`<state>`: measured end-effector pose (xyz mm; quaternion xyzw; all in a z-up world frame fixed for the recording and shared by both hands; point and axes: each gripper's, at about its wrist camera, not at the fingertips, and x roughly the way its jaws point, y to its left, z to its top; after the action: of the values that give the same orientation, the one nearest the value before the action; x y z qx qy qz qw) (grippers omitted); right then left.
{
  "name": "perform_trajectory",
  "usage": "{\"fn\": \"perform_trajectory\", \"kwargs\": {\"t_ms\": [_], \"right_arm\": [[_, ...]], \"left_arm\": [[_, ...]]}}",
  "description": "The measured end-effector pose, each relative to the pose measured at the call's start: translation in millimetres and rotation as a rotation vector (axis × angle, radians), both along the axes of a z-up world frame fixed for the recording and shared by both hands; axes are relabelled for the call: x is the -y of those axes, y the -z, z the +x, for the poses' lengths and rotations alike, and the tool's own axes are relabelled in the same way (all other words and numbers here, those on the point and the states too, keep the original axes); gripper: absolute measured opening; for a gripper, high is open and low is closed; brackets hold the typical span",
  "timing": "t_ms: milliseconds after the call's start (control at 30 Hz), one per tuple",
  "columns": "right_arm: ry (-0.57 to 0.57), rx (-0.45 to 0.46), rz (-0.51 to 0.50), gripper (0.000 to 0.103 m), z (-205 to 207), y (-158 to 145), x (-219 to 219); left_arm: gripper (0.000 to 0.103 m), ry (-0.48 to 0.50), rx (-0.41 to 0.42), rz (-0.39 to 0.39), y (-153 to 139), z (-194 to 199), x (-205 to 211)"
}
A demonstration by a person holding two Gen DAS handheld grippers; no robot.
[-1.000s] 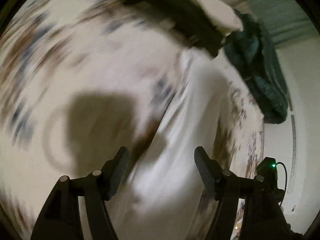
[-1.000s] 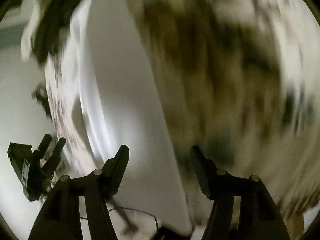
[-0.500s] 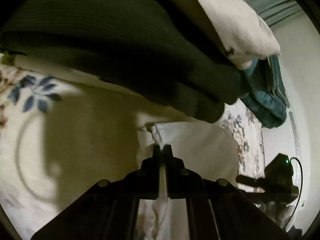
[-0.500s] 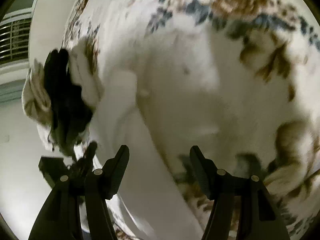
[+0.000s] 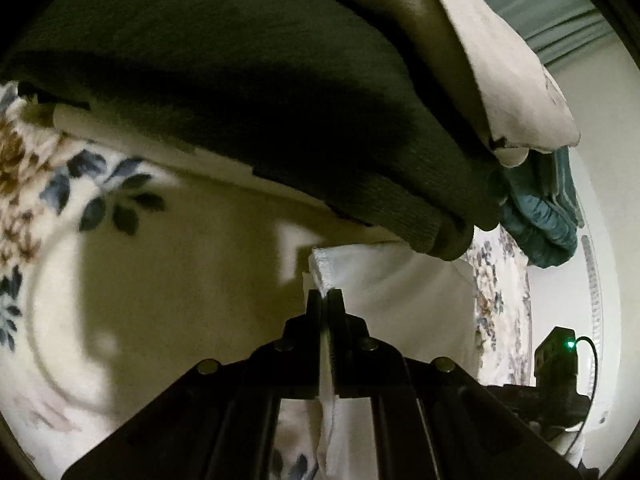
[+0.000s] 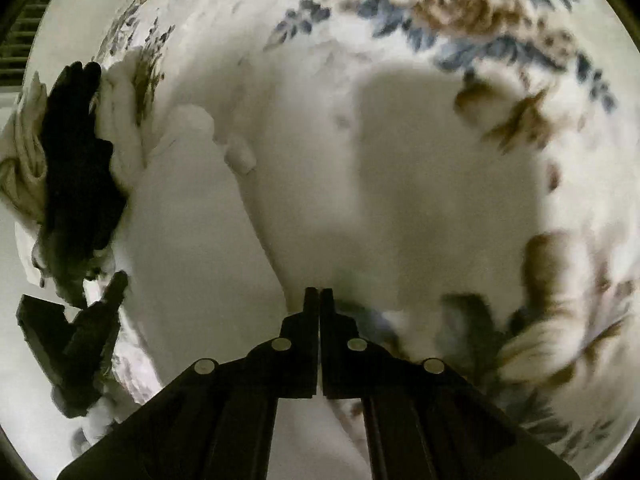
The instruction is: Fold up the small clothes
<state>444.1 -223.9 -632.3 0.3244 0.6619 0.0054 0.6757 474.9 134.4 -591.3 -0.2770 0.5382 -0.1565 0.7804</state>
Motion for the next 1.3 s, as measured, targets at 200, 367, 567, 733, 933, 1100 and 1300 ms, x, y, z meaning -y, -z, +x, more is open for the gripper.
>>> {"fn": "perform_trajectory", "kwargs": {"t_ms": [200, 367, 567, 733, 933, 1100, 1300], "right_arm": [[0.018, 0.101, 0.192, 0.075, 39, -13, -3], [-0.033, 0.057, 0.169, 0.075, 79, 10, -18], [-0.053, 0.056, 0.180, 0.075, 97, 25, -19], [-0.125, 0.051, 0.218, 0.077, 113, 34, -25], [-0.164, 0.091, 0.216, 0.008, 116, 25, -38], [-0.200, 0.167, 0.166, 0.006, 101, -7, -50], [-0.243, 0.254, 0.182, 0.005, 66, -52, -58]], "left_arm": [[0.064, -0.021, 0.009, -0.101, -1, 1, 0], [0.064, -0.019, -0.050, -0.158, 19, 16, 8], [0.064, -0.018, -0.061, -0.230, 32, 25, 8], [0.057, -0.011, -0.023, -0.230, 29, 25, 14], [0.008, 0.024, 0.004, -0.155, 19, 17, 23], [0.007, 0.031, 0.066, -0.124, -12, 6, 29], [0.007, 0.019, 0.129, -0.107, -57, -29, 31]]}}
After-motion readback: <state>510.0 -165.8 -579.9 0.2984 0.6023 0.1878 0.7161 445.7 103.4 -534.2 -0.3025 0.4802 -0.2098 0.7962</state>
